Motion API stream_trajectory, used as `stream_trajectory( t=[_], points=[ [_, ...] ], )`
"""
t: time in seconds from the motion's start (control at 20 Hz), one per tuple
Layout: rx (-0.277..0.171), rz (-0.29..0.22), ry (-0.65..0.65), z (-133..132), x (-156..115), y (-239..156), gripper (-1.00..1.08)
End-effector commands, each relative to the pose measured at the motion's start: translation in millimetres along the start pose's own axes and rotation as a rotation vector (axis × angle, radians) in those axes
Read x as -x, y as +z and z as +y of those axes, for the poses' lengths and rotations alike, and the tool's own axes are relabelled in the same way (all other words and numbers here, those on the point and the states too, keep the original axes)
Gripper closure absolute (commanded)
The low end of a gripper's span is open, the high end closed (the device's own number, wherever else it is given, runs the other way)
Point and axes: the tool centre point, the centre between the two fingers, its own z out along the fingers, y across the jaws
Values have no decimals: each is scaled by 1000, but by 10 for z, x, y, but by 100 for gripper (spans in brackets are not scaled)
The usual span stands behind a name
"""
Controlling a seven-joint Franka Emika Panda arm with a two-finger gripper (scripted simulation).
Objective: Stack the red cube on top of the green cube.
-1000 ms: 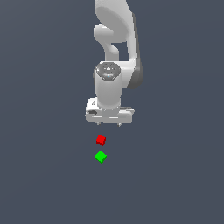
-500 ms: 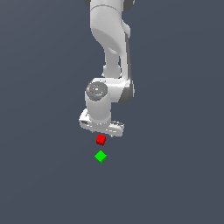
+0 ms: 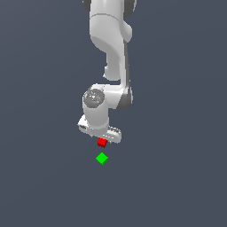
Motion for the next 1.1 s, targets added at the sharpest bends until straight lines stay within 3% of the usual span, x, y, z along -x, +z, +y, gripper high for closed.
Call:
stream_trajectory(
  t=[0.0,1.05],
  points=[
    [0,1,-5,-13,3,-20,-92],
    [0,1,-9,-19,9,471,-92]
  ],
)
